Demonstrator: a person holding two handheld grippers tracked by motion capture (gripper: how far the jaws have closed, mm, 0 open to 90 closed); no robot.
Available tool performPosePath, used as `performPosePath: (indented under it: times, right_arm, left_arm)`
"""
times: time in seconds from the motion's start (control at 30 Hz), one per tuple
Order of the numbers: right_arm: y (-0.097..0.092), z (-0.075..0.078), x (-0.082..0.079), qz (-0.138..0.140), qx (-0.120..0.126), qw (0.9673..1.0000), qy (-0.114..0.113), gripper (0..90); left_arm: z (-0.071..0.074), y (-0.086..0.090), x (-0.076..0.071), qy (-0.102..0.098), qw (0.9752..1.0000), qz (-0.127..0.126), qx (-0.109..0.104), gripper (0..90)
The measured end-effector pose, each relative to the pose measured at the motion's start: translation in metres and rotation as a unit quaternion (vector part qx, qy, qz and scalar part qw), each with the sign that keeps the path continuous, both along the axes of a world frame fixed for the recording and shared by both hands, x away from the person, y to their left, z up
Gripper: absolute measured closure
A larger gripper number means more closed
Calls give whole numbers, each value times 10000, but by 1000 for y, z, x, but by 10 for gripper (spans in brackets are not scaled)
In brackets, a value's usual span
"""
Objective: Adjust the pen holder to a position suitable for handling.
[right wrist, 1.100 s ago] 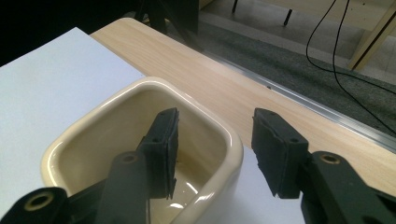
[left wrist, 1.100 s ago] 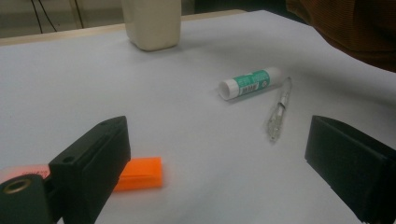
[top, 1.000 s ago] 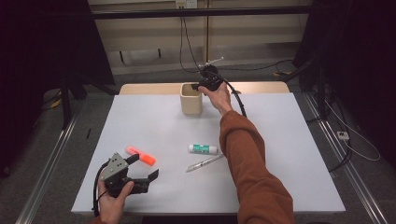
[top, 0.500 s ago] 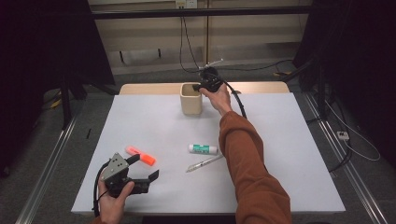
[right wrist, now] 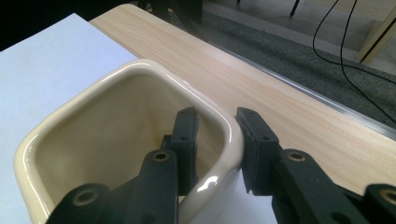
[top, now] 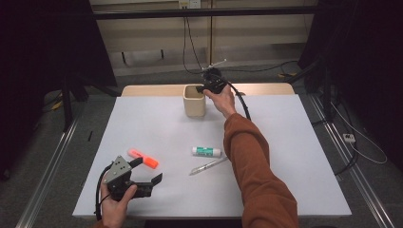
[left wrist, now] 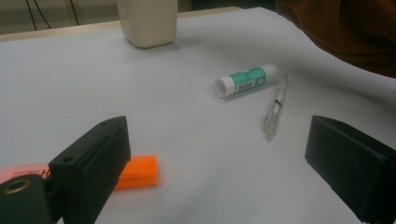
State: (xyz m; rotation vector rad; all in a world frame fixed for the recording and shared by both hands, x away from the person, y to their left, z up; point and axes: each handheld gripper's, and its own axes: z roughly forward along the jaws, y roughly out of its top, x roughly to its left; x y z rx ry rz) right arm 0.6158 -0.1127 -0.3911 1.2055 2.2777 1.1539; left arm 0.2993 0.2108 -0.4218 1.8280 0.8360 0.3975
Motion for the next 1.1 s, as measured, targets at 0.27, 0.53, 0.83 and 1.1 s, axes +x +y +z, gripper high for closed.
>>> performPosePath:
  times: [0.27,0.53,0.83,1.1]
  right_arm:
    - [-2,2,-3,28,15,9999,95,700]
    - [-5,16,-15,84,106,9999,47,700]
    - [-28,25,-44,128,210,9997,-12,700]
    - [-55,27,-70,-8,161,9999,-4,700]
  left_arm:
    - [0,0,0,-4,10000,6,12,67]
    - [0,1,1,9,10000,29,25,67]
    - [0,0,1,-26,9999,-5,100,67]
    - [-1,-2,2,16,10000,10,78,67]
